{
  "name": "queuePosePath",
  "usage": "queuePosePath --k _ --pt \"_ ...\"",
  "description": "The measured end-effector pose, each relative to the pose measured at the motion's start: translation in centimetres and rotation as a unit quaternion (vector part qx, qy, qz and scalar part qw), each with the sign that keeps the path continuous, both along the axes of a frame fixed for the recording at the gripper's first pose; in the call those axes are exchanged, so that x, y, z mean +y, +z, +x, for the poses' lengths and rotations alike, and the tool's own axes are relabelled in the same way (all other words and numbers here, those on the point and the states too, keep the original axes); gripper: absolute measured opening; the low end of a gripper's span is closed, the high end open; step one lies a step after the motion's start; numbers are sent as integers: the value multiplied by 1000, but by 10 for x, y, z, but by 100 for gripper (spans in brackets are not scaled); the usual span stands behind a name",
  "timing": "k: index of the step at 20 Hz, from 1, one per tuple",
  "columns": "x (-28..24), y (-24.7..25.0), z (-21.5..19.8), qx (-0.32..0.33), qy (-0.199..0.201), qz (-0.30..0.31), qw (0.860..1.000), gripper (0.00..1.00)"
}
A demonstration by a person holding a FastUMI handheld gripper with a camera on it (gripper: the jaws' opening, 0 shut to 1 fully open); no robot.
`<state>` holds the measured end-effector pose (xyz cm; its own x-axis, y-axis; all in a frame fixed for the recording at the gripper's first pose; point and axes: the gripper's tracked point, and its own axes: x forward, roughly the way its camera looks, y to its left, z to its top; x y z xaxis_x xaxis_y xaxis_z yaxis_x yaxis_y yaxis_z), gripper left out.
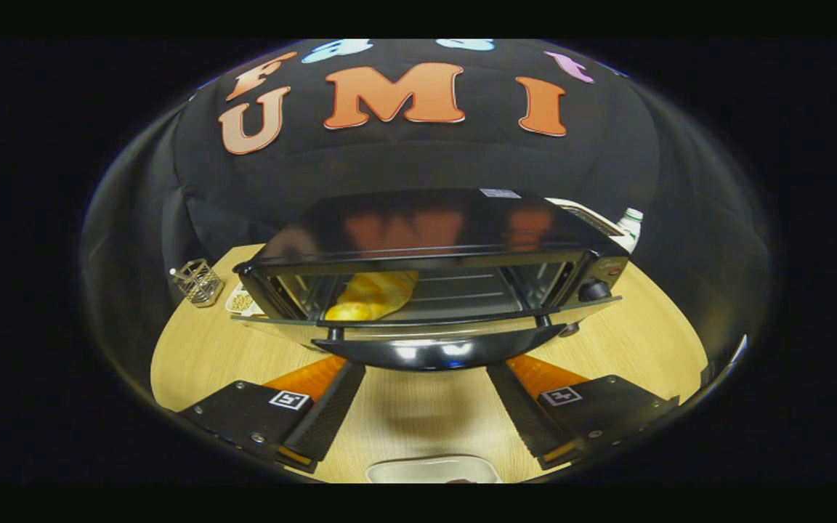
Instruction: Open the toaster oven, put the food inside, and close the toaster oven door.
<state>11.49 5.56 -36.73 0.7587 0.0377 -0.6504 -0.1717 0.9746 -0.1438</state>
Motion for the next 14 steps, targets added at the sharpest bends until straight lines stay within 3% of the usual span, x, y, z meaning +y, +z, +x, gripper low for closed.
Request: queuePosePath --k 8,14 --pt "12 24 2 -27 21 7 999 100" --pt "16 91 -8 -85 29 8 996 99"
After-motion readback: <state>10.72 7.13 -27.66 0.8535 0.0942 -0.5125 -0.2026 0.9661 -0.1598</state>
